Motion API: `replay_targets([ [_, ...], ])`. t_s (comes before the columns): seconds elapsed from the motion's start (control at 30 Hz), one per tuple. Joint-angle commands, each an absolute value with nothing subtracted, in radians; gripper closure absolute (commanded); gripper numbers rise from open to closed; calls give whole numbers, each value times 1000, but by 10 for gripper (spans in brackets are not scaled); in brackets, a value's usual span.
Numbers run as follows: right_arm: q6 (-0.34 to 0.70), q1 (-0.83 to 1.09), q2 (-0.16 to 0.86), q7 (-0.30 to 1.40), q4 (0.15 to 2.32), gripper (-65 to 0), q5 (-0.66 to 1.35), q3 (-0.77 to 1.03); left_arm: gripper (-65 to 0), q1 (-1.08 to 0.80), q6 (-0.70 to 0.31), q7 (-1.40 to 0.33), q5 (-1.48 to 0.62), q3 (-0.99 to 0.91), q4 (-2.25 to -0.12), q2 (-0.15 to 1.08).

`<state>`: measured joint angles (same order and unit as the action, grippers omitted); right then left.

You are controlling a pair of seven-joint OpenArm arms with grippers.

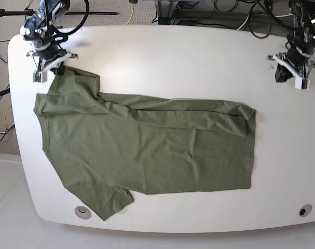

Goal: Fold the T-shirt properly
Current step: 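Lift both grippers up, right gripper pulling the shoulder corner, then drag the shoulder corner with the right gripper toward the shirt's middle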

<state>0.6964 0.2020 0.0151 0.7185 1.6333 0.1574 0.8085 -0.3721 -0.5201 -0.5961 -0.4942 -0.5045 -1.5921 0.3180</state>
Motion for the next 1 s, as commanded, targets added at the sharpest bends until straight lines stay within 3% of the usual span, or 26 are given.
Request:
replay_targets([
  [0.0, 698, 152, 36, 694, 1636, 0, 168, 808, -24, -323, -522, -567, -519, -499, -1610, 330],
  [0.47, 691, 69, 59, 701, 1566, 0, 176, 790, -20, -303, -528, -583, -512, -481, -1614, 306],
  [0.97, 697, 47, 47, 729, 1643, 0, 174, 748, -9, -277, -522, -596, -465, -499, -1676, 318],
])
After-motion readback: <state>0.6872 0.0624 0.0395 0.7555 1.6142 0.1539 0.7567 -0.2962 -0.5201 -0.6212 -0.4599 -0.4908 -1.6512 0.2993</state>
